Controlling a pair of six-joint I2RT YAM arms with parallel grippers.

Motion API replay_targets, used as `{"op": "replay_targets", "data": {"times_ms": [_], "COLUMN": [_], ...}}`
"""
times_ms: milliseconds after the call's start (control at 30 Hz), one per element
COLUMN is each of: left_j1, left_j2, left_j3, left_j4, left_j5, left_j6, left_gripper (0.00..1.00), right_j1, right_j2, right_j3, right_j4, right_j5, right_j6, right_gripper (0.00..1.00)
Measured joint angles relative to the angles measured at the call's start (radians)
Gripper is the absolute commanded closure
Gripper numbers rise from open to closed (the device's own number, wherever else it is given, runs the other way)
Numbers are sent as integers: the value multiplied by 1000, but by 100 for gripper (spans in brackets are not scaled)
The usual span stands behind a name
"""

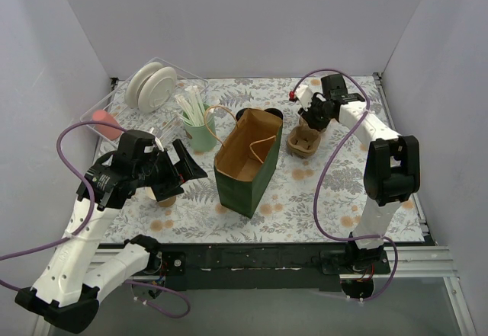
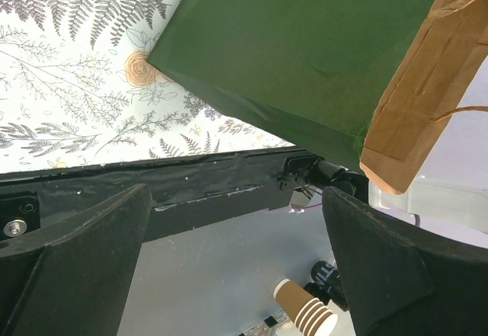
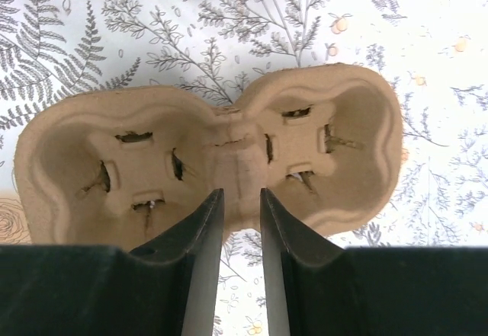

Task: Pack the takeout coffee

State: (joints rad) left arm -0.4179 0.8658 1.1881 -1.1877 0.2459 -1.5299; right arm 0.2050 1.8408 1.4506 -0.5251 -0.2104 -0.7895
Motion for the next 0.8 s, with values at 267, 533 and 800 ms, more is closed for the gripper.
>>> {"op": "replay_targets", "data": {"times_ms": [267, 533, 800], "left_j1": [0, 0, 0], "left_j2": [-3, -4, -4], "left_j3": [-2, -2, -2], "left_j4": [7, 6, 5], "left_j5": [0, 0, 0], "left_j6": [0, 0, 0], "left_gripper": [5, 5, 5], "right_j1": [0, 0, 0], "right_j2": [-6, -3, 64], "right_j3": [6, 6, 52], "right_j4": [-11, -11, -26], "right_j5": [10, -8, -21], "right_j6": [9, 16, 23], "right_gripper": [51, 32, 32]}}
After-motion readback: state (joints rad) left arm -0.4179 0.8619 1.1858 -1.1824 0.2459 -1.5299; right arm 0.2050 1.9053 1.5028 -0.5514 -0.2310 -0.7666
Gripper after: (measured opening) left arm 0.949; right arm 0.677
